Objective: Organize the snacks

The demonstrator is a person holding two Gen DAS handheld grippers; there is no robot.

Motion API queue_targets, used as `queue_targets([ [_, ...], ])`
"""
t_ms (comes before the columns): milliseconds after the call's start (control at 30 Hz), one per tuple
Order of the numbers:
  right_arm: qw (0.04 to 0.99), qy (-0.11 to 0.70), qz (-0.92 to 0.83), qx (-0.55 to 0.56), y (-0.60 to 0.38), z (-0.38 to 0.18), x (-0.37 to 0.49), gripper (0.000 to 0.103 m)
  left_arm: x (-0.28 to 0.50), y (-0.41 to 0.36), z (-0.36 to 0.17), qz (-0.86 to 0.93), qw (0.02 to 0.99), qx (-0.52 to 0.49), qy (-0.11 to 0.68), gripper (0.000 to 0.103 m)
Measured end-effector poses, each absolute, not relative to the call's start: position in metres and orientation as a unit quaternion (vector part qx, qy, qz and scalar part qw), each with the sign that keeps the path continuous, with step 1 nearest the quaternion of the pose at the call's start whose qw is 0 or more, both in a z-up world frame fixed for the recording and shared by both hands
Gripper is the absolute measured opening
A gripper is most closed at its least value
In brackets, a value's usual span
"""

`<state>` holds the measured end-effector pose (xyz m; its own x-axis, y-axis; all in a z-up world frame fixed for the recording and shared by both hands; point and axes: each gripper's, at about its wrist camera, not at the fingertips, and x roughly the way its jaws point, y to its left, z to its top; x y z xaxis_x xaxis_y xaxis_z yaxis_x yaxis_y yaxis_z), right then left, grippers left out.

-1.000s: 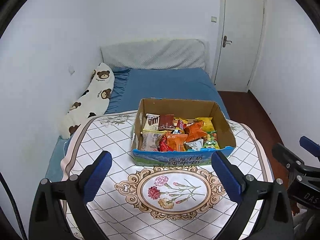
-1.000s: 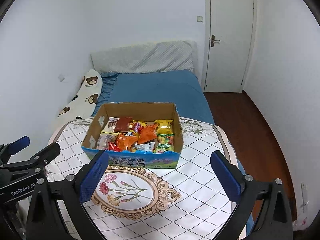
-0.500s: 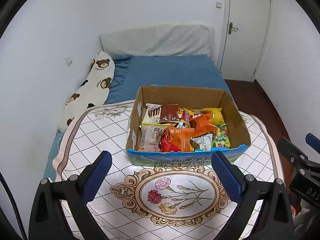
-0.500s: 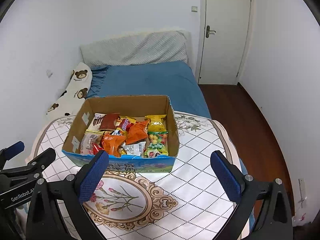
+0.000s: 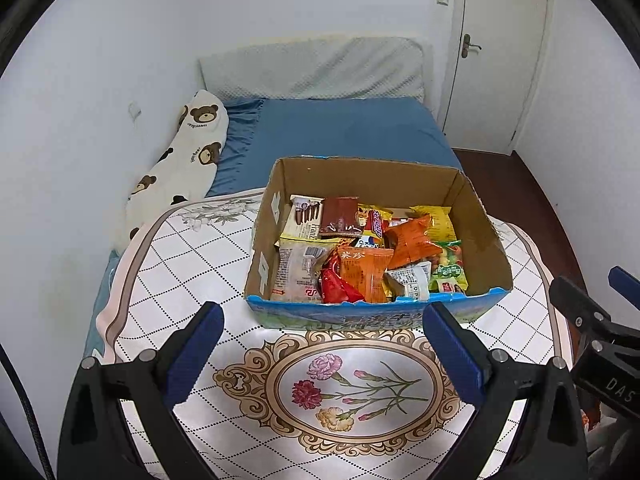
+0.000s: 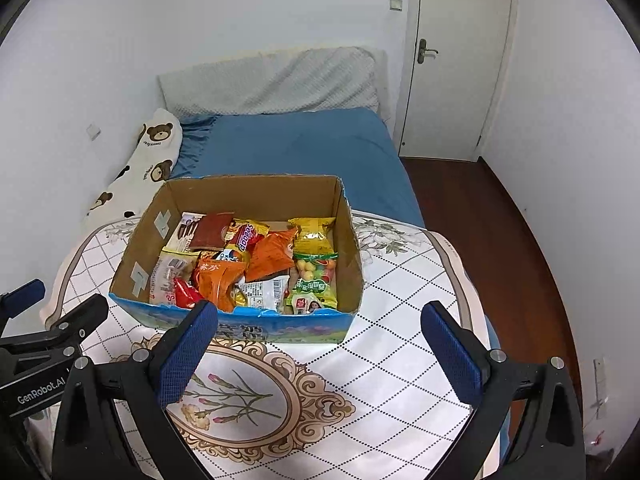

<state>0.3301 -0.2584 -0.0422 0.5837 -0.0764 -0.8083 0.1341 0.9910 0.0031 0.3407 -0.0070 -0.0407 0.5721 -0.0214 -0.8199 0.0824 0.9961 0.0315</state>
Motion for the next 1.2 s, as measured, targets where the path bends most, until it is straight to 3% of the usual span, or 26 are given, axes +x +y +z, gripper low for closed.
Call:
queue_targets([
  [1200,0.888,0.454,-0.058,0.048,-0.2604,-0.0395,0.3232,0.103,0.3389,-0.0122,-0.036,-0.035,0.889,0.042,0.454,0.102],
])
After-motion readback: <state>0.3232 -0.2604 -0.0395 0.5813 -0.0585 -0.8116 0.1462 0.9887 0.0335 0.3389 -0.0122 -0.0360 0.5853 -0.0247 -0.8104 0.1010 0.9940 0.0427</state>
